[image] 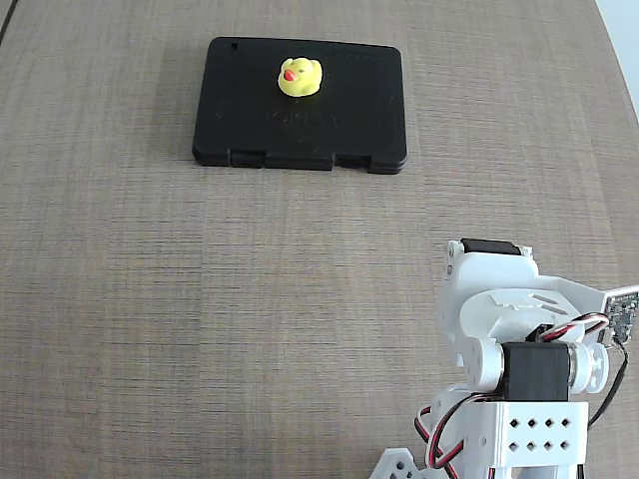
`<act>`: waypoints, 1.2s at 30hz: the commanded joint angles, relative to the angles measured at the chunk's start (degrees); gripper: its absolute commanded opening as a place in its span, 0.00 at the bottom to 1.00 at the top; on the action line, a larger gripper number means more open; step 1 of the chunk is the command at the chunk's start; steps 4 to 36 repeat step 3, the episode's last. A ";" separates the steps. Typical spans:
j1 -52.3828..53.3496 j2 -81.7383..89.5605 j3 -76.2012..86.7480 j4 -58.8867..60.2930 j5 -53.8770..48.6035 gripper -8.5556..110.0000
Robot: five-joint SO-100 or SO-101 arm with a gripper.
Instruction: Grasp a duck and put it on the black surface.
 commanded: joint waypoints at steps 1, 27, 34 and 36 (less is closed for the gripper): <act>0.53 3.34 -1.85 0.09 0.00 0.07; 0.53 3.34 -1.85 0.09 0.00 0.07; 0.53 3.34 -1.85 0.09 0.00 0.07; 0.53 3.34 -1.85 0.09 0.00 0.07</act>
